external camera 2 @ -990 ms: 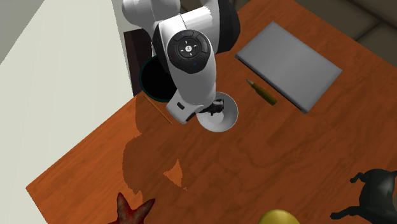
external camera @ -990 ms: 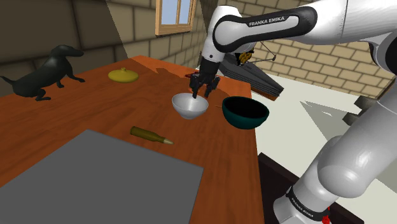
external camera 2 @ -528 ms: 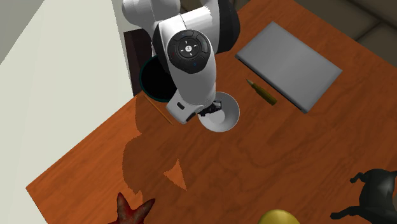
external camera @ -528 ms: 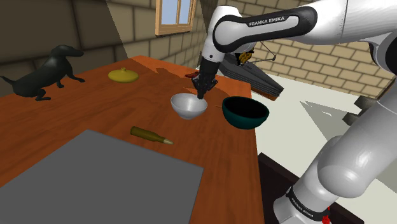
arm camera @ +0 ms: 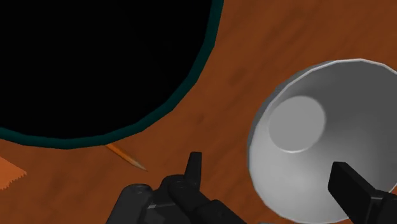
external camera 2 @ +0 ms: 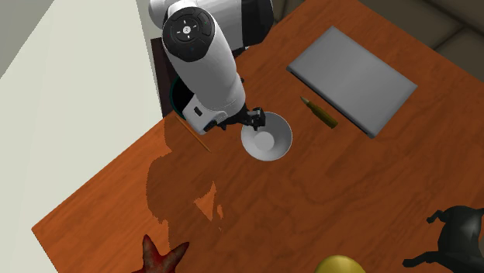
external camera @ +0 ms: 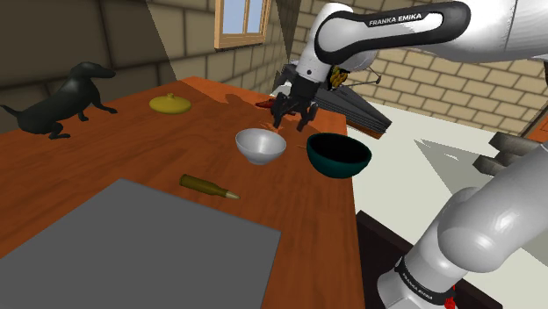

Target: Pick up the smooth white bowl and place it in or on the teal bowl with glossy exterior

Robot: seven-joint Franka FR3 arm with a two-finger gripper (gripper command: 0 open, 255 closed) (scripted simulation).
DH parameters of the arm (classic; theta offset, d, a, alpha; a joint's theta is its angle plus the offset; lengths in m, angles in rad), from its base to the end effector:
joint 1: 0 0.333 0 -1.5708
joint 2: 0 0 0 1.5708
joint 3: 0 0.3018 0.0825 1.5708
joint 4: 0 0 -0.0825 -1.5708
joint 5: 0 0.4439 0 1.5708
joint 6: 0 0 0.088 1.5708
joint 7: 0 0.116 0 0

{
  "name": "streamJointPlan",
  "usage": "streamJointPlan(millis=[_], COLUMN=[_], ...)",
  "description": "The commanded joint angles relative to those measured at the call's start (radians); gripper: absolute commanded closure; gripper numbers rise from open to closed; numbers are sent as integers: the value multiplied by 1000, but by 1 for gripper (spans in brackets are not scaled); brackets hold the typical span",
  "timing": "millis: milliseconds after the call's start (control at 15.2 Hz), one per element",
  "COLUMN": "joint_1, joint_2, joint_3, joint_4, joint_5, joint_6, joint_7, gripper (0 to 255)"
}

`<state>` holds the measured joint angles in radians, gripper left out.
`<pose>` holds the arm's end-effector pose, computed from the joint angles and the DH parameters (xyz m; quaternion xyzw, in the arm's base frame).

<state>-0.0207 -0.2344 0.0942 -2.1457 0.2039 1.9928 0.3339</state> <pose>0.5513 0.0563 0.4672 -0.9815 0.1676 -0.0228 0.0900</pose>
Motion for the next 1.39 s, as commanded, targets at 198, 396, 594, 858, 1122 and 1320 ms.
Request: streamJointPlan(millis=[198,396,594,858,1122,1320], joint_1=[3,6,6,6,6,6], joint_2=[5,17,17,17,17,17], joint_3=[2,6,6,6,6,6], joint_4=[-52,-74,-74,-74,-74,-74], joint_5=[17,20,20,20,20,20], joint_6=[61,96,96,95,95,95], joint_7=[-3,-4,-4,-4,-4,-4], gripper=[0,0,0,0,255,255])
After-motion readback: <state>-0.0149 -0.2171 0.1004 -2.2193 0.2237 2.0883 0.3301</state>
